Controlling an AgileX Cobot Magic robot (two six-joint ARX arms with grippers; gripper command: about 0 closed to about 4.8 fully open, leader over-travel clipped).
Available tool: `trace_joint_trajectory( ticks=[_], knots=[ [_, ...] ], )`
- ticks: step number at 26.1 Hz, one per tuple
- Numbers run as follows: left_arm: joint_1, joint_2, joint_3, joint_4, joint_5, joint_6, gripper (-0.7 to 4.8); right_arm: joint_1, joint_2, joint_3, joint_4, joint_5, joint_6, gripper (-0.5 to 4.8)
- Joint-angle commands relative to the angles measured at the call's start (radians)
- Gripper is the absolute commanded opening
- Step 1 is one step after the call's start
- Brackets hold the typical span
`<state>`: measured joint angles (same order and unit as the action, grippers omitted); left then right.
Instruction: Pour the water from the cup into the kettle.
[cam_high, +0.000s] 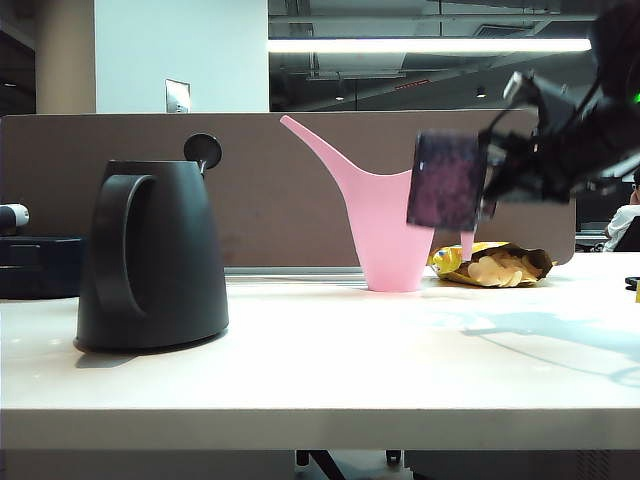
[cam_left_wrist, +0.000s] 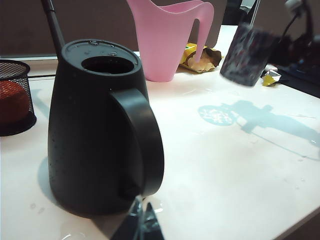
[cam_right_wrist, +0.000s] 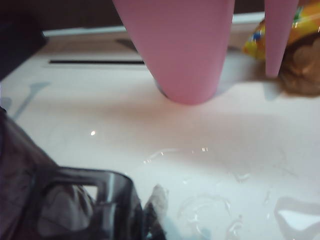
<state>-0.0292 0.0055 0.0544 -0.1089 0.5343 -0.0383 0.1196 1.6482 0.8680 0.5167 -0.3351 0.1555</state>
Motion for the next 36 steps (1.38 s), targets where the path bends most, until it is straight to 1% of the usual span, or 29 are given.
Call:
trace_joint_trajectory(
  ticks=[1,5,7,10,12,14,16,17,23,30,32,33,36],
  knots=[
    [0.000,0.001,0.008,0.012,0.002,0.004,-0.05,0.003,-0.069,0.027,-0.081,0.015,-0.008,-0.09],
    [0.000,0.001,0.008,0.012,0.002,0.003,-0.05,0.020,-0.141,0.080,-0.194,0.045,-0.034,-0.09],
    [0.000,0.001,0.008,0.012,0.002,0.003,-0.05,0.058,-0.181,0.151,-0.285,0.060,-0.063,-0.09],
    [0.000,0.001,0.008,0.012,0.001,0.001,-0.05,0.102,-0.185,0.230,-0.384,0.108,-0.084,-0.09],
    [0.000,0.001,0.008,0.013,0.000,0.001,-0.05,0.134,-0.184,0.282,-0.444,0.162,-0.087,-0.09],
    [0.000,0.001,0.008,0.013,0.000,0.001,-0.05,0.166,-0.184,0.319,-0.470,0.208,-0.087,-0.09],
    [0.000,0.001,0.008,0.013,0.000,0.001,-0.05,0.195,-0.184,0.344,-0.473,0.232,-0.087,-0.09],
    [0.000,0.001,0.008,0.013,-0.003,0.001,-0.05,0.226,-0.182,0.370,-0.484,0.263,-0.091,-0.09],
    [0.000,0.001,0.008,0.013,-0.026,0.000,-0.05,0.338,-0.154,0.457,-0.564,0.389,-0.216,-0.09],
    [0.000,0.001,0.008,0.013,-0.025,0.000,-0.05,0.430,-0.074,0.584,-0.611,0.475,-0.271,-0.09],
    [0.000,0.001,0.008,0.013,-0.026,0.000,-0.05,0.456,-0.046,0.627,-0.633,0.497,-0.299,-0.09],
    [0.000,0.001,0.008,0.013,-0.026,0.001,-0.05,0.477,-0.014,0.676,-0.666,0.511,-0.335,-0.09],
    [0.000,0.001,0.008,0.013,-0.059,0.000,-0.05,0.513,0.047,0.767,-0.732,0.528,-0.392,-0.09]
  ],
)
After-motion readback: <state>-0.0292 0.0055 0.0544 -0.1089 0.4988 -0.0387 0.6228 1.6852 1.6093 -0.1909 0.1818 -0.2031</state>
